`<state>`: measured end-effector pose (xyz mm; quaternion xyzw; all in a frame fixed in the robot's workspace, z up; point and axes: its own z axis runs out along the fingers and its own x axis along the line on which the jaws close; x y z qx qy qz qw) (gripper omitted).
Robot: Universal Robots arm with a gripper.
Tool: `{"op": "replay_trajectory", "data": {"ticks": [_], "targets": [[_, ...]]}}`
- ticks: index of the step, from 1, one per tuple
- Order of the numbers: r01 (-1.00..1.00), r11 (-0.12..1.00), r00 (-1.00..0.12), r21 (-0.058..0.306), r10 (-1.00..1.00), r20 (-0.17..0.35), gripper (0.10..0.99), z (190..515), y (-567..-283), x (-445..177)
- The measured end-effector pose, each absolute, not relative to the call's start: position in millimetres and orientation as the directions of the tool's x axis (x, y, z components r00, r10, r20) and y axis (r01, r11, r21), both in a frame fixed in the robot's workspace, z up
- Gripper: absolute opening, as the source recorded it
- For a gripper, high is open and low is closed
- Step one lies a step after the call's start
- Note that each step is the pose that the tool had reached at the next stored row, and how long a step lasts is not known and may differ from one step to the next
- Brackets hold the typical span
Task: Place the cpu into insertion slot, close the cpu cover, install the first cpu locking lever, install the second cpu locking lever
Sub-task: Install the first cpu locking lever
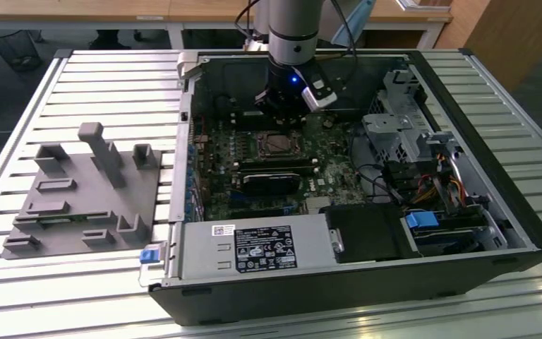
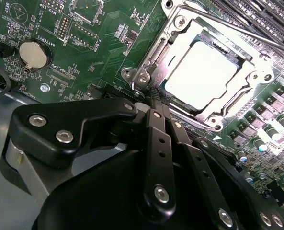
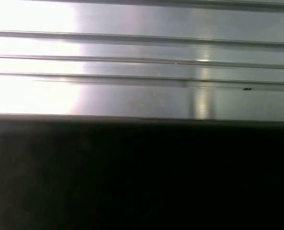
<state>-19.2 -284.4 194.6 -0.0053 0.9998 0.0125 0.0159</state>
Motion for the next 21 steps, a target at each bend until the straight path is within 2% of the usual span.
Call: {"op": "replay_trajectory", "data": {"ticks": [10,21], "targets": [[-0.011,0.999,-0.999,0.038,-0.010,-0.034,0.106,198.6,-282.9,-18.6],[-0.011,0.999,-0.999,0.036,-0.010,-0.033,0.106,211.7,-284.3,-18.8]]}}
